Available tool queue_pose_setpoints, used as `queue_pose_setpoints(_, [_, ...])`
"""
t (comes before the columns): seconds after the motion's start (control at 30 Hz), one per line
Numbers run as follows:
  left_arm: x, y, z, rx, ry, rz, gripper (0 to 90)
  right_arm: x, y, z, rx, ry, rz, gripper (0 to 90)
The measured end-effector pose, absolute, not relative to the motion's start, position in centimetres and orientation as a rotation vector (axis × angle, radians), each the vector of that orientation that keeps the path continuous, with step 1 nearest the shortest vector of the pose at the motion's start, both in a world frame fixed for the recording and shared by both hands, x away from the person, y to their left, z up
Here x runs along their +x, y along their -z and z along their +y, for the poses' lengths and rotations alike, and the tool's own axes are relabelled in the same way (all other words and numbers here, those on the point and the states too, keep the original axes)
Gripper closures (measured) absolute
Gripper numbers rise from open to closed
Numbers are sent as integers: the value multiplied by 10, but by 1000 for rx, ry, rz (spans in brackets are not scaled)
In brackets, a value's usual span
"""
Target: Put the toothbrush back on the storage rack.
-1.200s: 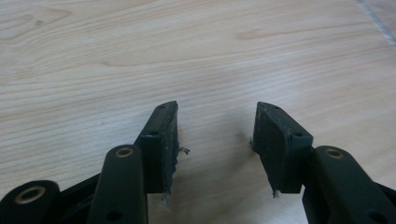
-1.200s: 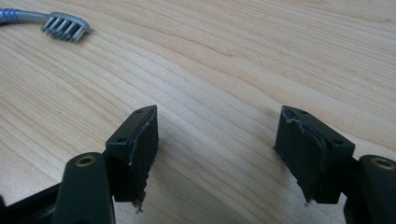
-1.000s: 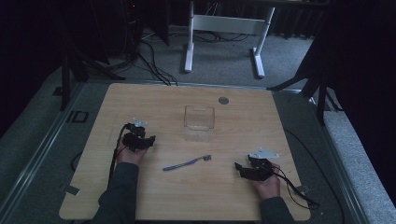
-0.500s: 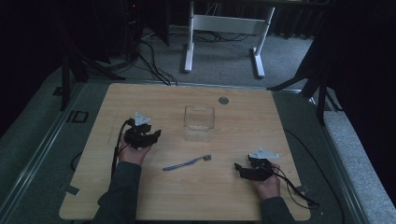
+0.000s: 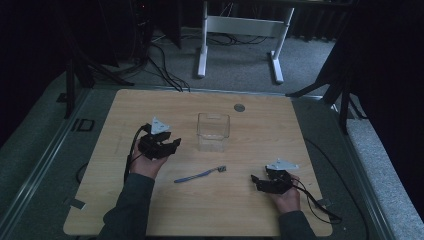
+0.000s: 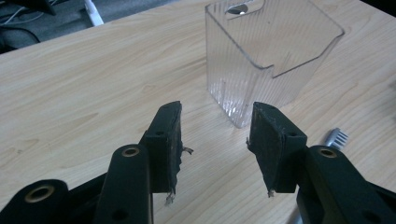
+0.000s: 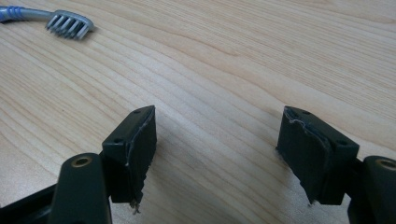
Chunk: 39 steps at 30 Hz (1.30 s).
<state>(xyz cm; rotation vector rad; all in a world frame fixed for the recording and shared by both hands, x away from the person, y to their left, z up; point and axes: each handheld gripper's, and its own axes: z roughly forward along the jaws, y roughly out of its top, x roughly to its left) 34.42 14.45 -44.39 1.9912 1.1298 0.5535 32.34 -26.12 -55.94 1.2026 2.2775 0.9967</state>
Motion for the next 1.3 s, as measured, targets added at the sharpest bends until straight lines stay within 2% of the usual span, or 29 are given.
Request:
queue_pose_setpoints(0.73, [337, 427, 133, 2064, -444, 1041, 582, 324, 559, -261, 1202, -997, 2277, 279])
queue_pose_setpoints(1.3, [334, 438, 114, 2158, -436, 983, 555, 325, 559, -261, 1198, -997, 2280, 279])
